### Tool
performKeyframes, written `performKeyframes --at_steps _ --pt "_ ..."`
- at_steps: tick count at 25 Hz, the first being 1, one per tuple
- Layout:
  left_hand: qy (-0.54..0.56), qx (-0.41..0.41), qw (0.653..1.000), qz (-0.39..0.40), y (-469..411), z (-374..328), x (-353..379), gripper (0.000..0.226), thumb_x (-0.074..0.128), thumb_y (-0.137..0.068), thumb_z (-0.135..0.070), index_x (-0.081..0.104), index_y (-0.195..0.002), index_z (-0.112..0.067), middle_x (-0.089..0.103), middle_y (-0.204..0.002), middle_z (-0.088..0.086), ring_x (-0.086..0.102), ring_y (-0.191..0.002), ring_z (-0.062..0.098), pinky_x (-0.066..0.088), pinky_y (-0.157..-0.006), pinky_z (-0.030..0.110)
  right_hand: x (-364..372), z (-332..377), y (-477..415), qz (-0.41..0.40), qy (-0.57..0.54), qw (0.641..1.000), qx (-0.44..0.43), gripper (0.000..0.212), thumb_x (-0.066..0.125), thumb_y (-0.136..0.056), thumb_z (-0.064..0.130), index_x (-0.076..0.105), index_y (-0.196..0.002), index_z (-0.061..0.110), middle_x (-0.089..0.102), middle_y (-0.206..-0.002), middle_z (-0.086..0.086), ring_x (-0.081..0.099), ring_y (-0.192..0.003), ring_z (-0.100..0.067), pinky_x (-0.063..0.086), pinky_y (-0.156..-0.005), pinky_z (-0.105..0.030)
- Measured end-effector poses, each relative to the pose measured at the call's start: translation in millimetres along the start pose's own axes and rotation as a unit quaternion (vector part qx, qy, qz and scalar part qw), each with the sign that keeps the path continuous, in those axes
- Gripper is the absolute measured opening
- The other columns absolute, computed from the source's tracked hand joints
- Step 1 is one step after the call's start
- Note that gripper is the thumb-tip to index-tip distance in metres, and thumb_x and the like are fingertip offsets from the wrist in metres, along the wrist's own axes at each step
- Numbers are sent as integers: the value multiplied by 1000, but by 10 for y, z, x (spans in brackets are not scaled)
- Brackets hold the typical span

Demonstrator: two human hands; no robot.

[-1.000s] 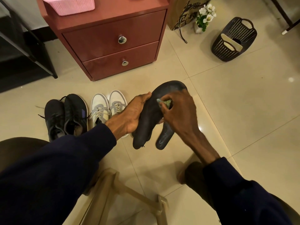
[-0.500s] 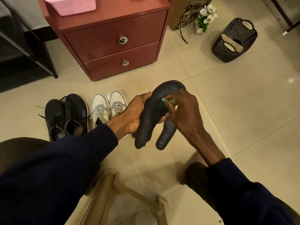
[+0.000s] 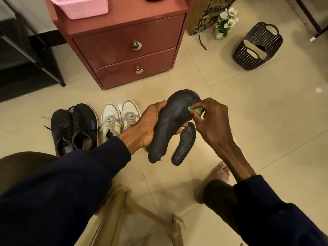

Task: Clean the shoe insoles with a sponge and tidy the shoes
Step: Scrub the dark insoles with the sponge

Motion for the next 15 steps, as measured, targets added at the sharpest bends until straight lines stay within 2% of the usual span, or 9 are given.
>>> performKeyframes --at_steps 3,5,7,9,10,12,13,15 --pt "4 5 1000 -8 -38 -26 -61 55 52 -101 -45 57 -141 -8 73 -107 18 72 -87 33 59 -76 44 232 277 93 50 -23 995 -84 19 81 -83 5 78 -101 11 73 -103 -5 63 -93 -14 51 -82 -19" --pt "3 0 1000 -8 -38 -4 -54 55 51 -102 -45 58 -141 -8 72 -110 19 71 -91 34 59 -76 44 349 243 86 78 14 992 -103 23 80 -82 0 77 -105 5 73 -107 -13 66 -101 -26 52 -91 -32" --pt "-3 -8 1000 -2 -10 32 -7 53 49 -103 -45 59 -139 -7 70 -121 22 70 -103 39 60 -72 43 243 83 10 49 42 994 -84 27 81 -78 -4 77 -104 3 73 -105 -16 66 -99 -31 53 -87 -38" --pt "-3 -8 1000 0 -4 42 14 53 49 -103 -45 59 -139 -8 68 -126 23 67 -114 42 60 -72 43 99 30 -1 -1 23 995 -94 23 82 -78 -3 78 -99 5 74 -99 -14 66 -91 -29 57 -79 -38" --pt "-1 -7 1000 -1 -2 37 16 53 49 -103 -45 58 -139 -8 69 -126 23 67 -113 42 60 -73 43 93 57 20 -8 10 994 -107 19 81 -79 -3 78 -96 6 74 -97 -12 65 -90 -26 56 -78 -36" --pt "8 -1 1000 -2 -14 12 -19 54 50 -103 -44 57 -142 -8 71 -118 19 70 -101 39 59 -72 42 216 205 67 34 -11 990 -135 18 77 -80 -7 78 -93 5 74 -95 -11 66 -90 -24 55 -82 -34" --pt "9 -2 1000 -4 -23 8 -37 54 51 -102 -44 56 -143 -8 71 -114 19 71 -96 37 59 -72 42 302 271 96 67 -14 987 -148 19 76 -80 -10 78 -94 3 74 -97 -12 67 -93 -26 56 -86 -37" --pt "8 -11 1000 2 -13 19 -22 54 50 -102 -44 57 -142 -8 71 -117 19 70 -98 38 59 -72 41 316 302 103 92 -6 979 -180 19 70 -82 -11 77 -94 3 73 -98 -13 65 -95 -26 53 -89 -38"
Point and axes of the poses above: each hand's wrist, its own y-axis away from the middle knuckle, its own x-axis out of the palm, z = x × y, the point moved 9 cm from there along -y, towards the middle knuckle
